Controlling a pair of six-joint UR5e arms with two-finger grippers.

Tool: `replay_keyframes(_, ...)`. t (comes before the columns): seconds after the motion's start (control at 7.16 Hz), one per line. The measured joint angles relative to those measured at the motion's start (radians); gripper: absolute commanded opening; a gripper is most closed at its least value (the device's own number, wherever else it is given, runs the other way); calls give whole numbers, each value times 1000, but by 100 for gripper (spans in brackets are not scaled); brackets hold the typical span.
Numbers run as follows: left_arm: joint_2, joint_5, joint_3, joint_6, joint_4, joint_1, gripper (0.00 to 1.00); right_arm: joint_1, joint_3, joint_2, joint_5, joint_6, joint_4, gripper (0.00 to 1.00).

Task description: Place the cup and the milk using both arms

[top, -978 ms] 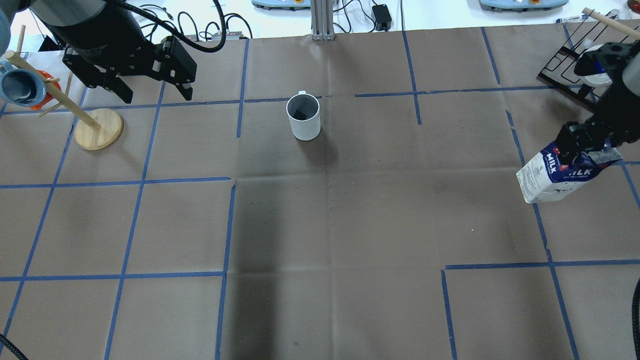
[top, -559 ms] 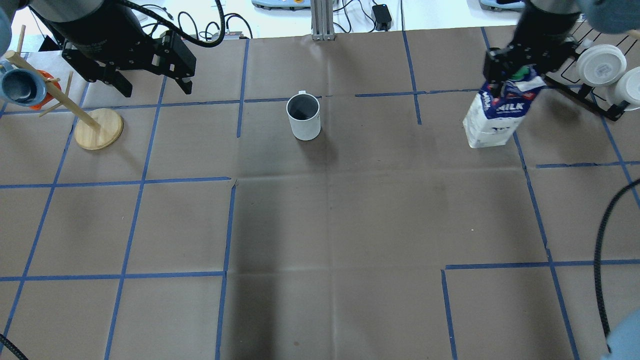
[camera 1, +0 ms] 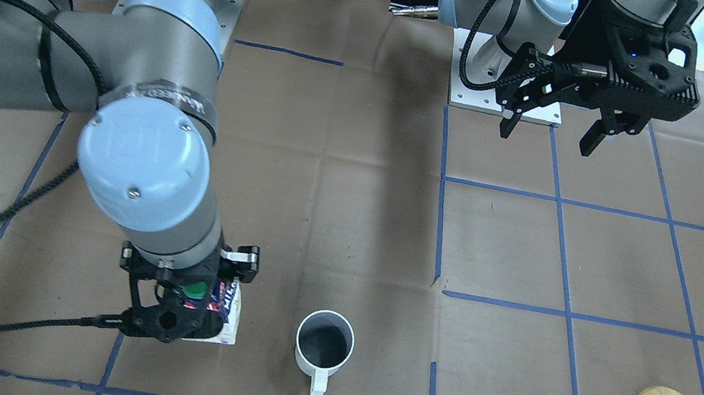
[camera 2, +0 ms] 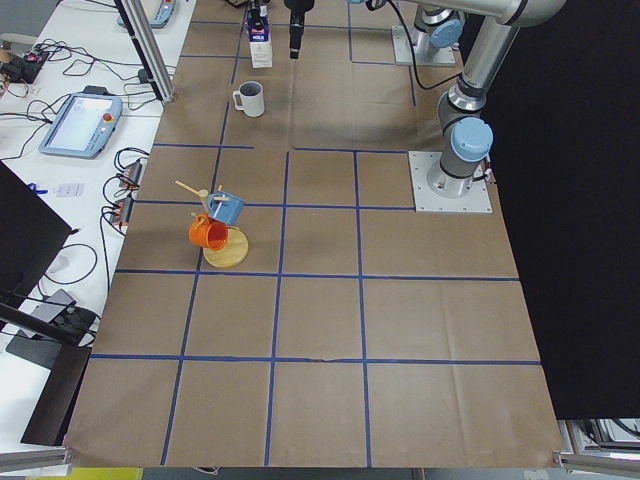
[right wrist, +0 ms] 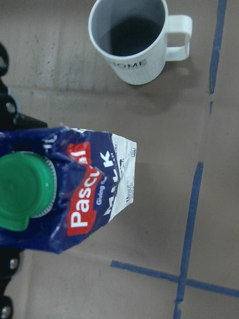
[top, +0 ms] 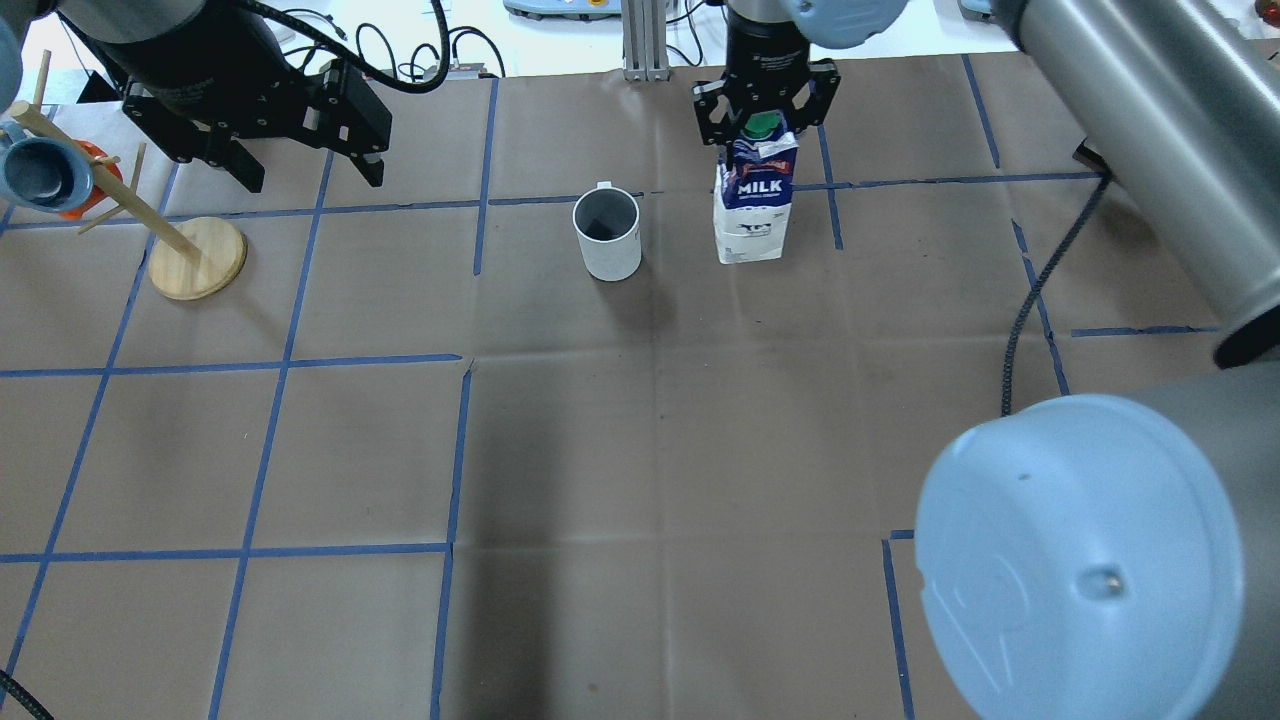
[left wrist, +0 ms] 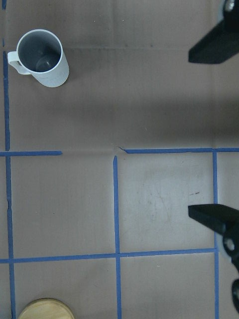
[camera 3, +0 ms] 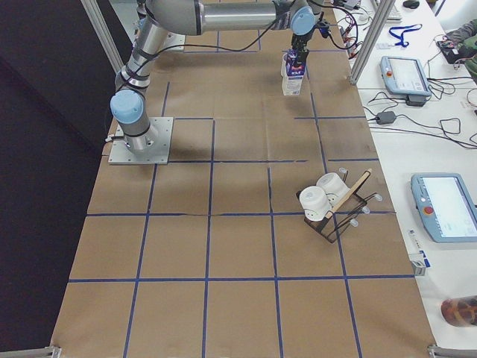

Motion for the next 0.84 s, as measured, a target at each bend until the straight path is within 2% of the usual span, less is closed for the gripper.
replay_keyframes(0.28,0,0,0,1,-2,0,99,33,-58,64,23,49,-11,66)
replay_keyframes(0.56,0,0,0,1,-4,0,100,43,-69,94,46,97,-44,67)
replay_keyframes(0.7,0,0,0,2,-4,0,100,44,-71,107,49,111,-57,88)
replay_keyframes(0.84,1,0,-1,2,-4,0,100,45,-73,114,50,122,-65,100)
